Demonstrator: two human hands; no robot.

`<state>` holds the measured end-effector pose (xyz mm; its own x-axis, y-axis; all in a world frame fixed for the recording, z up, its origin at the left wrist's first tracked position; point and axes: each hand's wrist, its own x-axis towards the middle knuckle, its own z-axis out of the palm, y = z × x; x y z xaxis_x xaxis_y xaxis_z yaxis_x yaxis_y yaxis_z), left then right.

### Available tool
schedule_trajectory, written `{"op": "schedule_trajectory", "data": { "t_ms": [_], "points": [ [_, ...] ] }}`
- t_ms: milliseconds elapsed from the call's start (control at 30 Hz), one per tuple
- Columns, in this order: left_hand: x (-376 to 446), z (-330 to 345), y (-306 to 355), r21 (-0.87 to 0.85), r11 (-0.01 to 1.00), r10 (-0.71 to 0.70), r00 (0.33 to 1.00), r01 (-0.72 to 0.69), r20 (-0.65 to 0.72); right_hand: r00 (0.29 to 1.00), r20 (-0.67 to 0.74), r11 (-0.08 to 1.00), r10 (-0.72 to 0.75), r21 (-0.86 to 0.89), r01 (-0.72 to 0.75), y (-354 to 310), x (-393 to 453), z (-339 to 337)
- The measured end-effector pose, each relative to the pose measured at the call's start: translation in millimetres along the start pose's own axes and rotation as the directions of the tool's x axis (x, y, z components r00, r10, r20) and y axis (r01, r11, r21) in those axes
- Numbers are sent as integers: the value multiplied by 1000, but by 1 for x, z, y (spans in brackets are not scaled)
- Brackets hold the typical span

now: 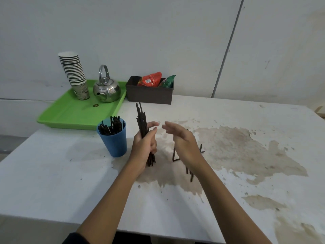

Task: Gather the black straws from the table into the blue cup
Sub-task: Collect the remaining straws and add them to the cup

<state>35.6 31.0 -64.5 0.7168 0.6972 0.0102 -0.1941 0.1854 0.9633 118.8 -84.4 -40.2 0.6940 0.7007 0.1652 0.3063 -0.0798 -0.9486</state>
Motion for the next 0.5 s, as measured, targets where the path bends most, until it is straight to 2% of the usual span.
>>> {"op": "schedule_trajectory", "data": {
  "t_ms": [100, 300, 500],
  "points": [
    [-3, 1, -3, -7, 999, -34, 999, 34, 5, 1000, 8, 994, 16, 105, -17, -15, 11, 2],
    [-6, 1, -6, 17, 995, -103, 993, 103, 57, 999, 23, 985, 32, 171, -35, -30, 22, 6],
    [-6, 0, -10, 30, 995, -93, 990, 90, 108, 999, 45, 981, 10, 195, -19, -37, 29, 7]
  ]
}}
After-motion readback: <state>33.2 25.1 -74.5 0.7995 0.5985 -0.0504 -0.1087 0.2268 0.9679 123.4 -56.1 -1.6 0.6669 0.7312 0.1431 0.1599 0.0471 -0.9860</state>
